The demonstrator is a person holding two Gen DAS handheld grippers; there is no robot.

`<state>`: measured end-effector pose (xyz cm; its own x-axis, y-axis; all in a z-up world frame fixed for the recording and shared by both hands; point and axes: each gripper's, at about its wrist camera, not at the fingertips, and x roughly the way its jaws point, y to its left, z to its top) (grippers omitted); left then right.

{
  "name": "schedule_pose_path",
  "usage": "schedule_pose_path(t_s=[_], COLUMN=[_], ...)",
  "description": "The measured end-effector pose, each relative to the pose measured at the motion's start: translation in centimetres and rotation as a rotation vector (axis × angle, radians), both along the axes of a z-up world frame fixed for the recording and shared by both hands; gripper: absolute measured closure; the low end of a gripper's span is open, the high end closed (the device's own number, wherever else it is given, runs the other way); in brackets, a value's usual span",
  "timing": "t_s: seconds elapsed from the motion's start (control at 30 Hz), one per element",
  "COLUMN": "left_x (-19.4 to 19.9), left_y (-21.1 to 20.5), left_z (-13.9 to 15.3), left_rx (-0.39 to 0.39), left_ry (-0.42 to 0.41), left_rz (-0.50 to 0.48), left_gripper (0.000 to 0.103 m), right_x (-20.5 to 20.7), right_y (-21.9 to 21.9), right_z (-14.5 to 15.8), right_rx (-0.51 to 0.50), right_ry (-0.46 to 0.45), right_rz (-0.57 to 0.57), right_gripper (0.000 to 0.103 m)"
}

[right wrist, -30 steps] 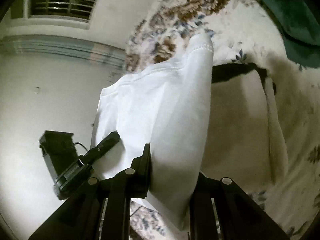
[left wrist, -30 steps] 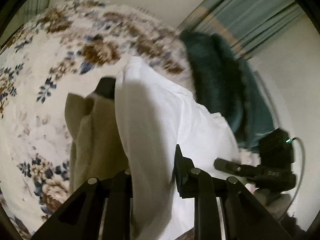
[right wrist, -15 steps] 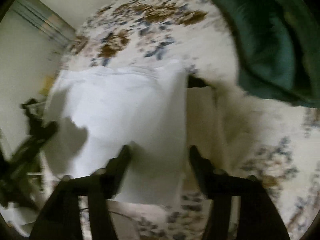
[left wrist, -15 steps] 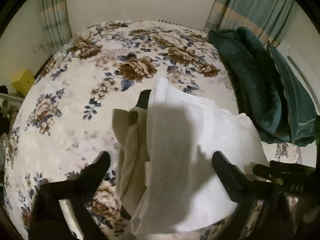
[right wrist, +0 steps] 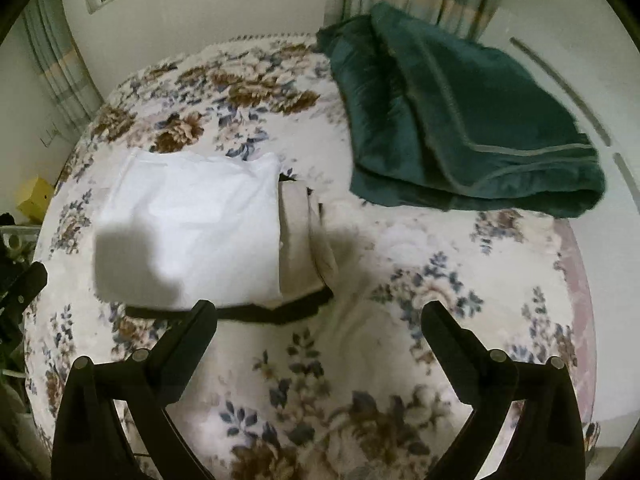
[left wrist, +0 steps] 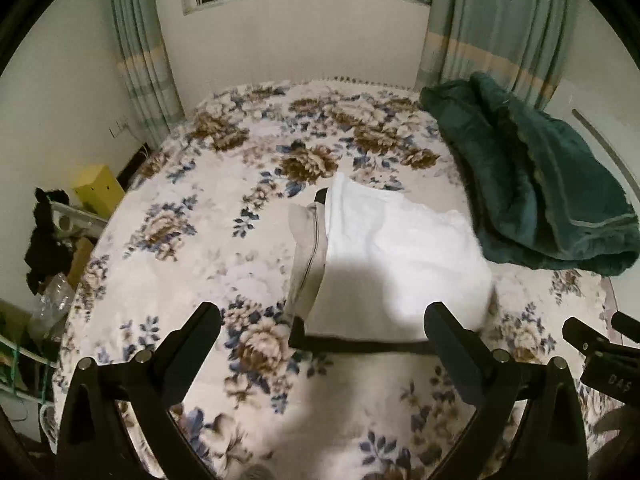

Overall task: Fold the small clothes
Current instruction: 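Open both tools and release the folded shirt on the stack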

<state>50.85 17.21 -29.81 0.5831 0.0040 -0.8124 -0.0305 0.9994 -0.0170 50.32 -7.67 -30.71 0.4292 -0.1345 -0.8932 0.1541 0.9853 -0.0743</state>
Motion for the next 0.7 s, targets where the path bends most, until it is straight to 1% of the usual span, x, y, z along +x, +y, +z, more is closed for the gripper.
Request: schedule_pose_path(t_s=[0.07, 0.13, 0.3, 0.33, 0.43, 0.5, 0.53, 0.7], left_x=[-2.1, -4.8, -11.6, -12.5, -16.2, -18.4, -19.9, -23.8], left_y=[-0.4, -0.7, -1.5, -1.6, -2.2, -2.5, -2.7, -3.1], left_z=[1.9, 4.2, 10.3, 11.1, 14.0, 15.6, 16.7, 19.7], left_rx=[0.003, -0.006, 0.005, -0.005, -0.002, 0.012, 0.000, 0.001], left_ry=[-0.022, -0.047, -0.122, -0.132, -0.164, -0.189, -0.204, -0.245], left_rz=[-0.007, -0.018, -0.031, -0.033, -0.042, -0.039, -0.038, -0.028], left_gripper=[0.000, 0.000, 0.000, 0.000, 0.000, 0.000, 0.000, 0.000], right_x=[-3.3, -6.2, -14.9, -16.3, -21.0, -23.7, -25.3, -31.6], right_y=[0.3, 0.4, 0.6, 0.6, 0.8, 0.9, 0.8, 0.0], right_z=[3.0, 5.8, 13.1, 14.3, 18.0, 20.2, 21.6, 26.7], right_rx=[-0.015, -0.020, -0.043, -0.039, -0.041, -0.042, -0.046, -0.049], right_ry=[-0.033, -0.065, -0.149, -0.163, -0.208, -0.235, -0.256, -0.336], right_rz=[-0.002, -0.008, -0.006, -0.005, 0.015, 0.025, 0.032, 0.041], right_gripper=[0.000, 0.000, 0.000, 0.000, 0.000, 0.000, 0.000, 0.000])
